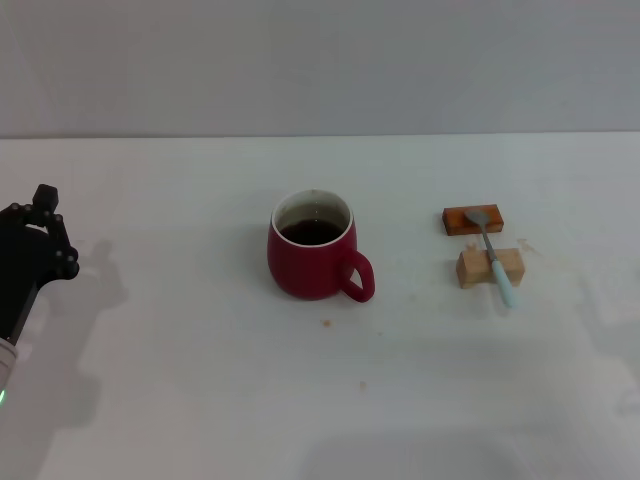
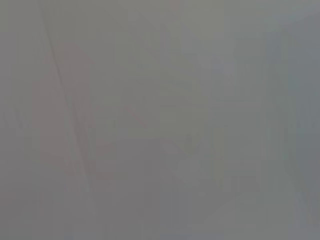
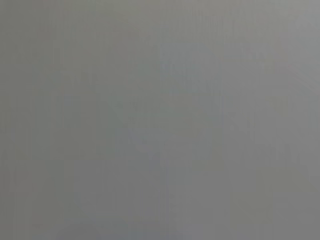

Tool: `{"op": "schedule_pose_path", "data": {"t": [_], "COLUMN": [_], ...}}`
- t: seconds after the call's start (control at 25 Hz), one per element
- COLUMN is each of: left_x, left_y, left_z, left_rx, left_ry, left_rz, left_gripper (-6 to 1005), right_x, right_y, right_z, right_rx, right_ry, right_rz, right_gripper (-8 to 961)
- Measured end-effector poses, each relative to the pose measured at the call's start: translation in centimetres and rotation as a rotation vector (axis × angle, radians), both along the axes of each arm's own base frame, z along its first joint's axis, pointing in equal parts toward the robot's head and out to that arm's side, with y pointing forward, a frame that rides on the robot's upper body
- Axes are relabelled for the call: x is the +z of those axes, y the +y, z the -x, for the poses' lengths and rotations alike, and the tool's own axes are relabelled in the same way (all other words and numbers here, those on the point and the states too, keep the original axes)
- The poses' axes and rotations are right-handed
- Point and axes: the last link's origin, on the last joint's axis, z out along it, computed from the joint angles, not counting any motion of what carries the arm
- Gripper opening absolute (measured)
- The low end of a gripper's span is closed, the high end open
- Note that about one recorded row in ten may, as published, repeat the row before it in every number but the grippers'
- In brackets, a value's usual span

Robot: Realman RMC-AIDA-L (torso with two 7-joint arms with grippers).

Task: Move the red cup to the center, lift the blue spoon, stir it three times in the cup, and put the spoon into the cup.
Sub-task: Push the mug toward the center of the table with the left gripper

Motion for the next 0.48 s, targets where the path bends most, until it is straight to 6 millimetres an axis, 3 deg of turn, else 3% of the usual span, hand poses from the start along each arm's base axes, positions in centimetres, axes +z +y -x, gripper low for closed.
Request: {"op": "schedule_pose_path", "data": {"t": [0.48], "left_x": [-1.8], "left_y": [1.5], "left_z": [-0.9], "left_rx": [-0.036], "left_ry": [0.09], "left_rz": [0.113], "left_gripper": [23], "right_x": [0.1], "right_y": [0.0], "right_z": [0.0], "right_rx": [0.001], "right_ry": [-0.004], "right_rz": [-0.003], "right_gripper": [716]}}
